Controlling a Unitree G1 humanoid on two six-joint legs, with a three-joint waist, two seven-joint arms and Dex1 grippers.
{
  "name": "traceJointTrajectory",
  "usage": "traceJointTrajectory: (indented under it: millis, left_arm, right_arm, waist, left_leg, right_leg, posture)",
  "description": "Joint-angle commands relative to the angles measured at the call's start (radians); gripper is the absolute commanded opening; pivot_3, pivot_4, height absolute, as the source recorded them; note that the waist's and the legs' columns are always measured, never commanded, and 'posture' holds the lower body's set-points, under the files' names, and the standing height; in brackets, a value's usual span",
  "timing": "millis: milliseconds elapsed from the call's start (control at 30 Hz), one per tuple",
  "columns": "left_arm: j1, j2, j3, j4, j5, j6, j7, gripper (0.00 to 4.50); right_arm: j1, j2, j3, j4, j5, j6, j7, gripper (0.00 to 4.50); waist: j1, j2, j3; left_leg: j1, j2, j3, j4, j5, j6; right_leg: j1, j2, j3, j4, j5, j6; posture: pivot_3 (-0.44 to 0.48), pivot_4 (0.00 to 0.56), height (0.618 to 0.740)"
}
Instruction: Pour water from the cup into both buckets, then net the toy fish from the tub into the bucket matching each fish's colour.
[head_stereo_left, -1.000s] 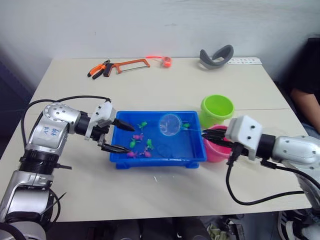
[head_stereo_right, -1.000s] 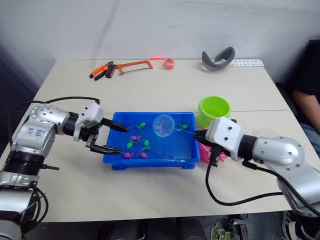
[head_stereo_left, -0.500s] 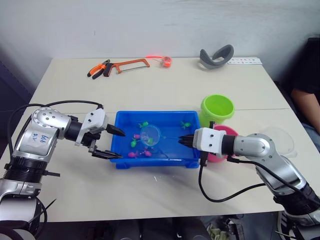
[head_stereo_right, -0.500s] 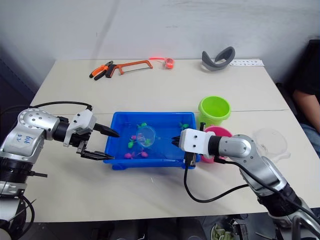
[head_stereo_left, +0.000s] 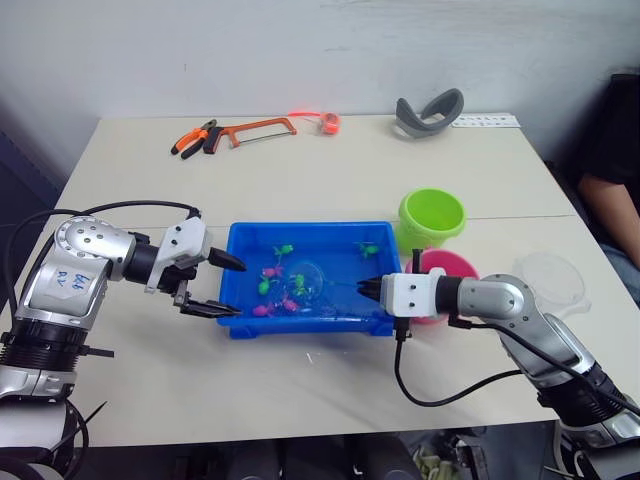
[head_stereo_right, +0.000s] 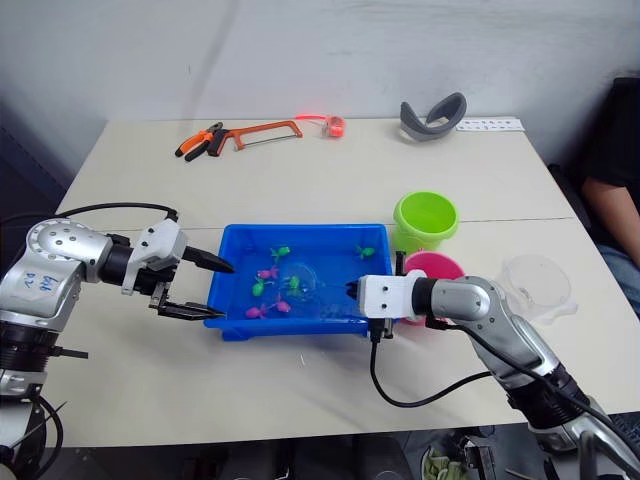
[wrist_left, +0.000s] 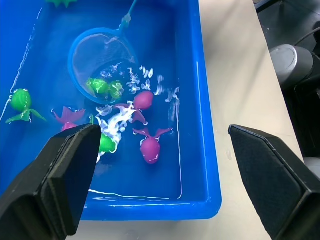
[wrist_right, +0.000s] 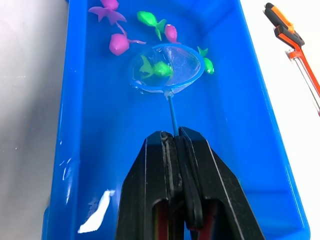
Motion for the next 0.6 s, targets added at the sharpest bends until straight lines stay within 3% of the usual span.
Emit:
traceJointTrajectory:
  millis: [33,333,600]
  left_arm:
    - [0.016,0.021,0.023,-0.022,-0.007,-0.022,-0.008,4.45]
    - [0.018,0.024,0.03,-0.027,-0.013,-0.014,-0.006,4.45]
    - [-0.004,0.017,0.022,0.002,-0.006,-0.023,-0.004,4.45]
  right_arm:
    - [0.01,0.019,0.008,-0.001,-0.025,-0.052,0.002,0.0]
    - [0.026,0.054,0.024,0.028,-0.047,-0.084,0.012,0.0]
    - [0.051,0.105,-0.041,-0.041,0.11,0.094,0.043,0.0]
  waist:
    - [-0.001,0.0,0.0]
    - [-0.001,0.0,0.0]
    - [-0.001,0.0,0.0]
  left_leg:
    - [0.0,0.0,0.0,0.0,0.0,0.0]
    - [0.0,0.0,0.0,0.0,0.0,0.0]
    - [0.0,0.0,0.0,0.0,0.0,0.0]
  right_leg:
    - [0.0,0.0,0.0,0.0,0.0,0.0]
    - [0.0,0.0,0.0,0.0,0.0,0.0]
    - [0.0,0.0,0.0,0.0,0.0,0.0]
  posture:
    - [0.0,0.15,0.74]
    - [0.0,0.15,0.74]
    - [0.0,0.15,0.74]
